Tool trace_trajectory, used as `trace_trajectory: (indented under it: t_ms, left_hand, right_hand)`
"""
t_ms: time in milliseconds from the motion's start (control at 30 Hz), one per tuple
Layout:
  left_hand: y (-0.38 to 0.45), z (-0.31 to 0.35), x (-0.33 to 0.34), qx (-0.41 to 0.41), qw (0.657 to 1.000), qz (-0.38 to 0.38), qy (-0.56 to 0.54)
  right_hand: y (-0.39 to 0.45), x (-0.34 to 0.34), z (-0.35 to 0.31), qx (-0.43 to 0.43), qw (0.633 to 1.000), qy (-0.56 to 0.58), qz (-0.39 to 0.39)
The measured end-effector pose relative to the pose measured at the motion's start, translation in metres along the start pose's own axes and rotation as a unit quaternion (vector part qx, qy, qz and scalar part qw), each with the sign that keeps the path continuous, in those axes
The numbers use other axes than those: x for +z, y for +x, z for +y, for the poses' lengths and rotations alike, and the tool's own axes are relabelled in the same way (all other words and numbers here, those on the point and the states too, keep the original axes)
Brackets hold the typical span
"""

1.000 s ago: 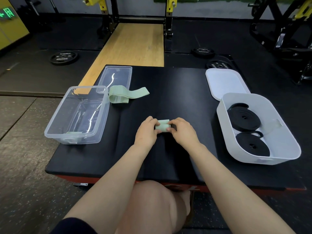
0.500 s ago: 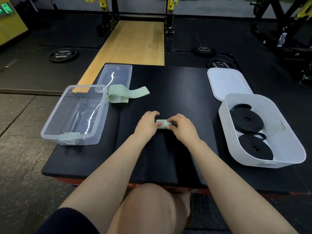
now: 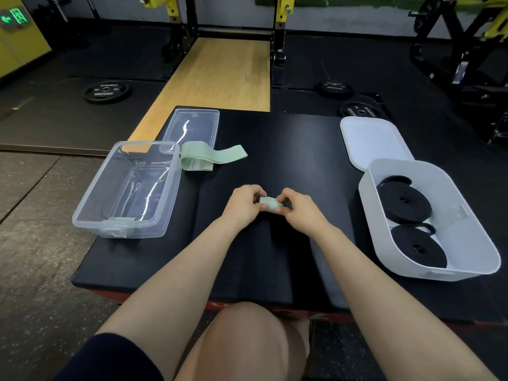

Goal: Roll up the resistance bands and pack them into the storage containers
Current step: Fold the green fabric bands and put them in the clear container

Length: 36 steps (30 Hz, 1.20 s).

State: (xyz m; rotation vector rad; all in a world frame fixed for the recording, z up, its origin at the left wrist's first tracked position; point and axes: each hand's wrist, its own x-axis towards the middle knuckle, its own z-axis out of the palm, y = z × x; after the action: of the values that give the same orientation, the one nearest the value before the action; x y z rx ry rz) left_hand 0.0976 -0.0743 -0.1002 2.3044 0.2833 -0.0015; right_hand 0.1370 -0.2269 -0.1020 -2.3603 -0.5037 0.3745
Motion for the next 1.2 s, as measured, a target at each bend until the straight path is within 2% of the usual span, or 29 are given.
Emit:
trace_trajectory:
  t_ms: [200,433,633,767,900,1033,1200]
  left_hand:
    - [-0.015,0.009,-0.04,0.061,0.997,0.031,0.024]
    - [-0.047,-0.007,-0.126,0.063,0.996,0.061,0.036]
    - [-0.069,-0.051,-0.189,0.02,0.996,0.083,0.038]
    - [-0.074,-0.081,-0.21,-0.01,0.996,0.086,0.037]
    - [-0.067,-0.112,-0.217,-0.044,0.995,0.052,0.067]
    - [-0.058,-0.131,-0.211,-0.078,0.992,-0.035,0.093]
    - [-0.046,-0.137,-0.205,-0.094,0.979,-0.135,0.121]
  right_hand:
    - [-0.011,-0.005,-0.031,-0.032,0.992,0.109,0.051]
    - [-0.011,0.011,-0.11,-0.132,0.989,0.053,0.045]
    - [0.003,0.052,-0.179,-0.196,0.981,-0.009,0.007]
    - [0.016,0.076,-0.213,-0.208,0.975,-0.065,-0.037]
    - [0.031,0.099,-0.226,-0.205,0.957,-0.19,-0.08]
    - [0.041,0.113,-0.226,-0.217,0.917,-0.313,-0.117]
    - [0.05,0.119,-0.229,-0.218,0.89,-0.359,-0.177]
